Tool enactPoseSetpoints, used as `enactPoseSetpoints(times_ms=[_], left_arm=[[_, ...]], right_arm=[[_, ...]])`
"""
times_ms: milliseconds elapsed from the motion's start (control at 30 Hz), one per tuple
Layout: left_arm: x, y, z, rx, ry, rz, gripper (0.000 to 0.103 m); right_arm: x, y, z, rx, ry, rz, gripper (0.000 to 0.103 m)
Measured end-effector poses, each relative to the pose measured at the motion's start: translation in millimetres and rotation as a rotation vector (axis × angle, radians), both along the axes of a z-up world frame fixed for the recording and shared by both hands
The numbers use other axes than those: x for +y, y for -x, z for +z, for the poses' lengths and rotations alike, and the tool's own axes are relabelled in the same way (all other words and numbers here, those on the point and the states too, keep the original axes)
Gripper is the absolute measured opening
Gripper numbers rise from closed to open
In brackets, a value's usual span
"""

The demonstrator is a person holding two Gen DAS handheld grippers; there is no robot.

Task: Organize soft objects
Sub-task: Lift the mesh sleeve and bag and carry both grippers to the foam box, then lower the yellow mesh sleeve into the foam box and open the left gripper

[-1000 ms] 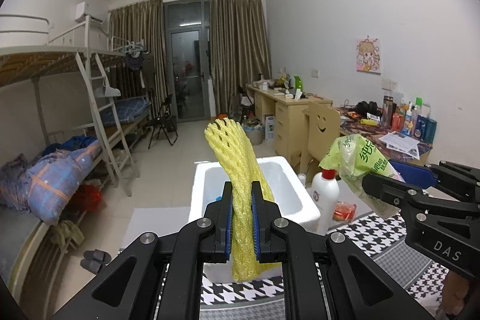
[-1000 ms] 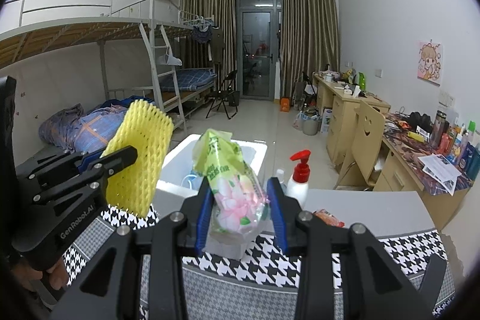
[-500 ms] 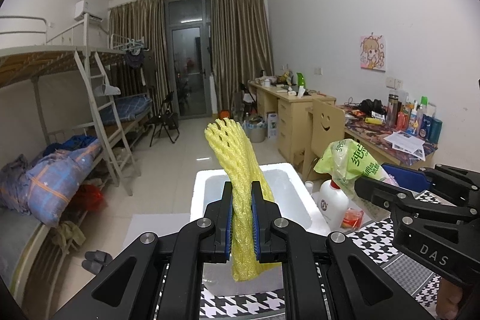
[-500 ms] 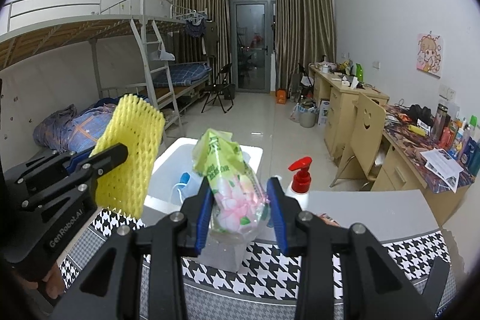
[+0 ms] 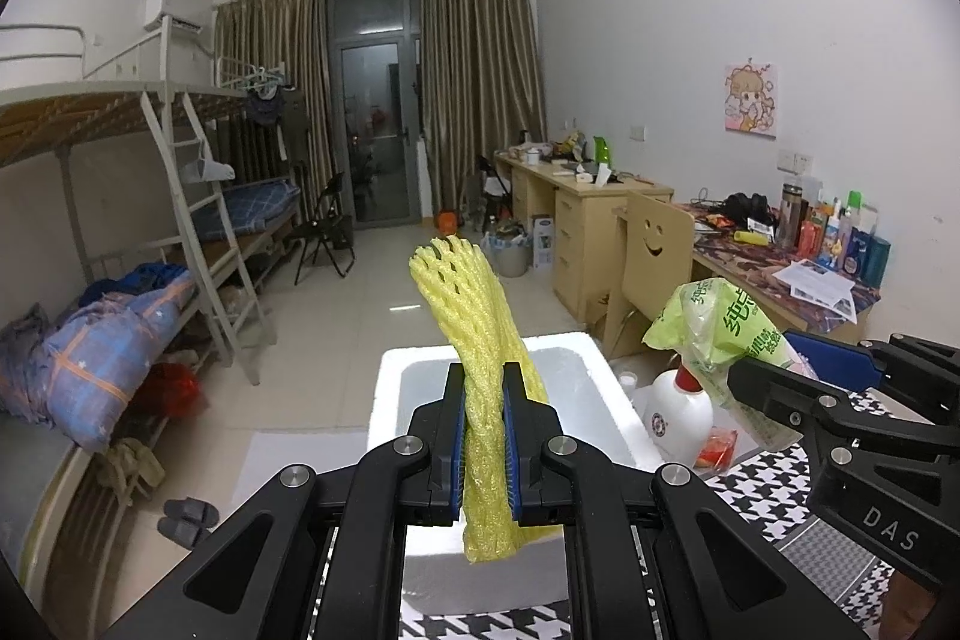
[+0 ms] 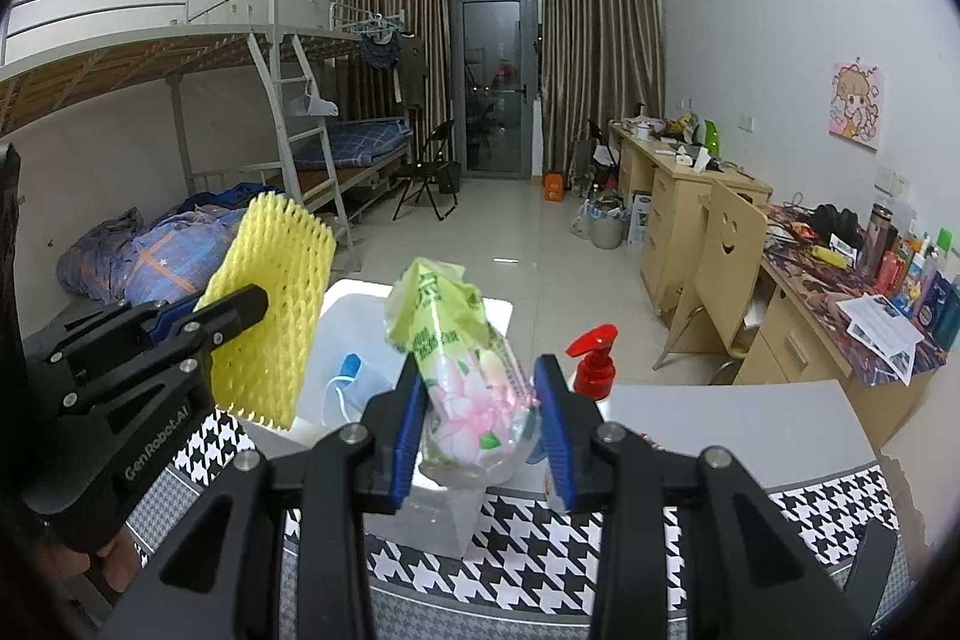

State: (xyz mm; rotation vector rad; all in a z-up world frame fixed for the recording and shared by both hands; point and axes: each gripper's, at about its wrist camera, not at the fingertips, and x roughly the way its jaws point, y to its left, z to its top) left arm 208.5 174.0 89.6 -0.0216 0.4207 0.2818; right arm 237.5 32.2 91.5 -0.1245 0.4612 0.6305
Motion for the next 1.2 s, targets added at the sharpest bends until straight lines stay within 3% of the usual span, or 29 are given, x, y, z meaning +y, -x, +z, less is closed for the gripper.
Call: enactPoseSetpoints(times_ms=[1067, 1100, 1167, 1200], left_arm=[[25, -68, -34, 0.105, 0.037, -0.016, 0.013], [26, -72, -39, 0.119, 0.034, -0.015, 0.014], [28, -76, -45, 0.143, 0.033, -0.009, 0.030], [31, -79, -48, 0.158, 0.044, -0.002, 0.050]], right_arm=[[7, -31, -10, 0.044, 0.020, -0.031, 0.041], [7, -32, -10, 0.045, 0.021, -0.031, 0.041], [7, -33, -11, 0.046, 0.023, -0.031, 0.041], [8, -33, -11, 0.046, 0.025, -0.031, 0.041]])
